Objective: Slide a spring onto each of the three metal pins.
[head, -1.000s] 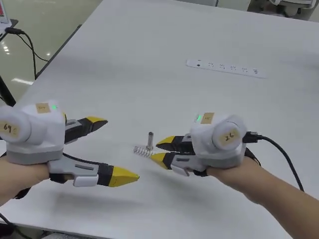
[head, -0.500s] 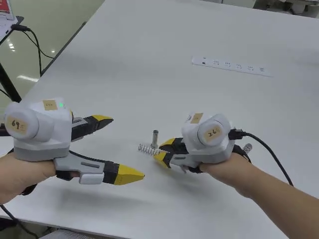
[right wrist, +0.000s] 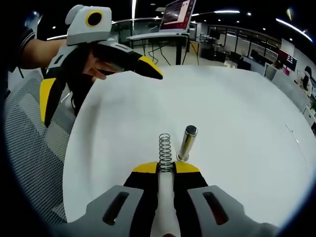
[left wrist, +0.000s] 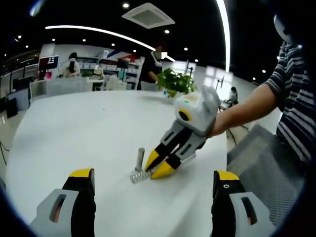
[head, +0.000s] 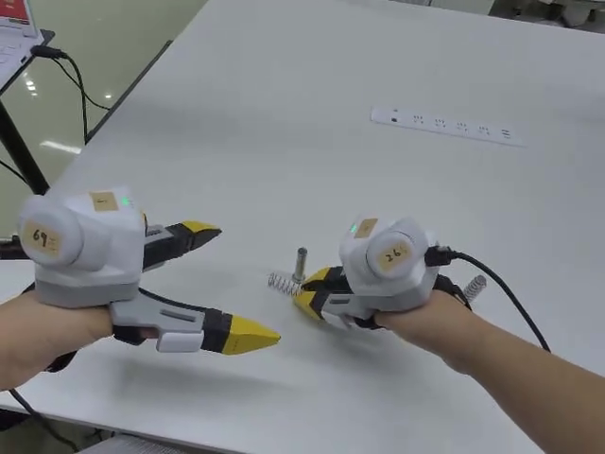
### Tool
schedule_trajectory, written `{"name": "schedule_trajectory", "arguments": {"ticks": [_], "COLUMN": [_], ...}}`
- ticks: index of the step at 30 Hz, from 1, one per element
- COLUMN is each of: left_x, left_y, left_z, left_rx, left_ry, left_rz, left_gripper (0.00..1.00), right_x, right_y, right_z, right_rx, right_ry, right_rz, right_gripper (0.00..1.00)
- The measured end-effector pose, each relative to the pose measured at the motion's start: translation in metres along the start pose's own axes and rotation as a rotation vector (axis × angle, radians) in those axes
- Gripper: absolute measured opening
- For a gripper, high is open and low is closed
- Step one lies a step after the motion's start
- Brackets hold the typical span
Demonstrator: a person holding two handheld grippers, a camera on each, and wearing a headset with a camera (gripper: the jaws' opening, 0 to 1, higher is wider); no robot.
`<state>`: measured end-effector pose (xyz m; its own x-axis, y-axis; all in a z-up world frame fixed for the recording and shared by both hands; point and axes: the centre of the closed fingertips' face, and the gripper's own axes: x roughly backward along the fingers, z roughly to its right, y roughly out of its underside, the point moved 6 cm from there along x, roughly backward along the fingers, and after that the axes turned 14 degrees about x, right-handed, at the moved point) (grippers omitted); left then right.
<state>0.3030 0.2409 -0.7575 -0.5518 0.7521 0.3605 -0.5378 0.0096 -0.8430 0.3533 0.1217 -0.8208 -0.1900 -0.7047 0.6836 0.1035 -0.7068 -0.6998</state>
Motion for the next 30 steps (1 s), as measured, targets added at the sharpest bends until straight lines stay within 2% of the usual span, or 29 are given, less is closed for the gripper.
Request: {"name": "schedule_trajectory", "arguments": {"ticks": [3, 11, 21, 25, 29, 30], "left_x": [0.001, -0.001, -0.009, -0.012, -0.013, -0.014], "left_y": [0.001, 0.004, 0.004, 0.008, 0.011, 0.013], "left_z": [0.000, 0.005, 0.013, 0.019, 0.022, 0.025], "left_rx": [0.001, 0.001, 0.008, 0.003, -0.001, -0.002], "left_ry": [0.000, 0.022, 0.064, 0.097, 0.112, 0.135], "left_rz": [-0.005, -0.019, -0.035, -0.063, -0.080, -0.098], "left_gripper": [0.97, 0.94, 0.93, 0.92, 0.89, 0.87], "right_x": [0.003, 0.027, 0.065, 0.076, 0.084, 0.086], "right_y": [-0.002, -0.006, 0.007, 0.013, 0.016, 0.017], "right_z": [-0.003, -0.013, -0.019, -0.019, -0.022, -0.022], "right_rx": [0.006, 0.047, 0.077, 0.082, 0.112, 0.127], "right_ry": [-0.011, -0.029, -0.030, -0.021, -0.041, -0.046], "right_rz": [0.005, 0.039, 0.062, 0.064, 0.062, 0.061], "right_gripper": [0.07, 0.07, 0.07, 0.07, 0.07, 0.07]}}
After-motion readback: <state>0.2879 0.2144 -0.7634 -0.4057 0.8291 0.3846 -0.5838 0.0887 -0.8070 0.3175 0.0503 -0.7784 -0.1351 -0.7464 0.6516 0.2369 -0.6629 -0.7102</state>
